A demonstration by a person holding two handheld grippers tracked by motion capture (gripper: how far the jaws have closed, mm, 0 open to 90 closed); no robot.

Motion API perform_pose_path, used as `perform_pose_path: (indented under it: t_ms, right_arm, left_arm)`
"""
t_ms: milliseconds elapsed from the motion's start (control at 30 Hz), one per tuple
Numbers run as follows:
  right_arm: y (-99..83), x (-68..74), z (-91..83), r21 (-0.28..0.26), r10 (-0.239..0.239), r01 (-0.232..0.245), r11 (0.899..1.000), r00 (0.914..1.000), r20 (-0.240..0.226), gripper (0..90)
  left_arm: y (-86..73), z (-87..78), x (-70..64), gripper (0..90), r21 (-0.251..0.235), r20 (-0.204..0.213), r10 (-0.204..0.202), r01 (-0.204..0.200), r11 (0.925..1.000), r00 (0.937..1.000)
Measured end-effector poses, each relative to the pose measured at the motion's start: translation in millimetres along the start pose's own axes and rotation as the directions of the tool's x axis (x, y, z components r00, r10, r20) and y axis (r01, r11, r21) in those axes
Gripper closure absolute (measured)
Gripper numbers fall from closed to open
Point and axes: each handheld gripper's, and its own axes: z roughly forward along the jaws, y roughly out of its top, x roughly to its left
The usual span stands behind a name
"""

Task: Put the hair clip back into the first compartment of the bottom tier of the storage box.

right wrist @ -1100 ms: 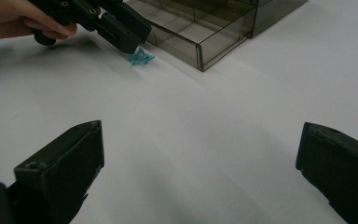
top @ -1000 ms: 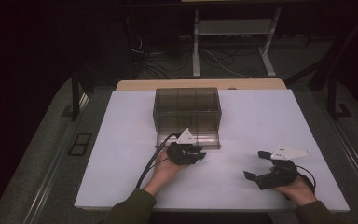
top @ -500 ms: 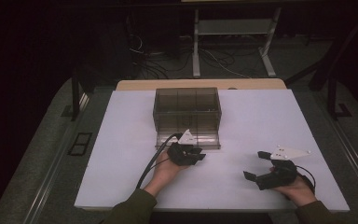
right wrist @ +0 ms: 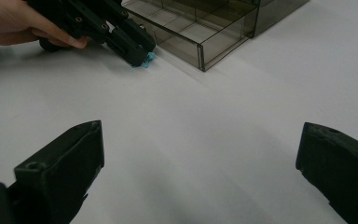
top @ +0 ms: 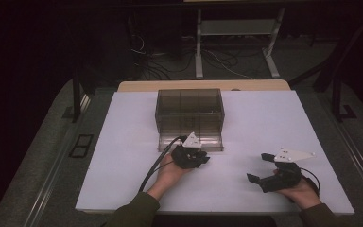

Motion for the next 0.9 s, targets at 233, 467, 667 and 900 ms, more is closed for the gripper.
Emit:
perform_pose_path:
  t_ms: [233,467,667,900]
  right_arm:
    - [-0.1,0.3,-0.2,0.001,0.001,-0.001,1.0,1.0,-0.001,0.4]
    - [-0.2,0.4,0.1,0.003,-0.001,0.001,1.0,1.0,-0.002,0.4]
    - [-0.4,0.7,0.9,0.005,-0.005,0.005,1.0,1.0,-0.002,0.4]
    - [-1.5,0.9,1.9,0.008,-0.008,0.008,1.0,1.0,0.001,0.4]
  left_arm:
    - [0.2,0.0,0.1,81.9,0.003,0.007,0.015,-0.015,0.9999,0.9999]
    - [0.1,-0.1,0.2,83.6,0.003,0.014,0.008,-0.008,1.0,0.9999]
    - [-0.2,-0.3,0.0,83.8,0.0,0.023,0.0,0.0,1.0,0.9997]
    - [0.8,-3.6,0.2,83.7,-0.017,0.04,-0.004,0.005,0.9998,0.9992]
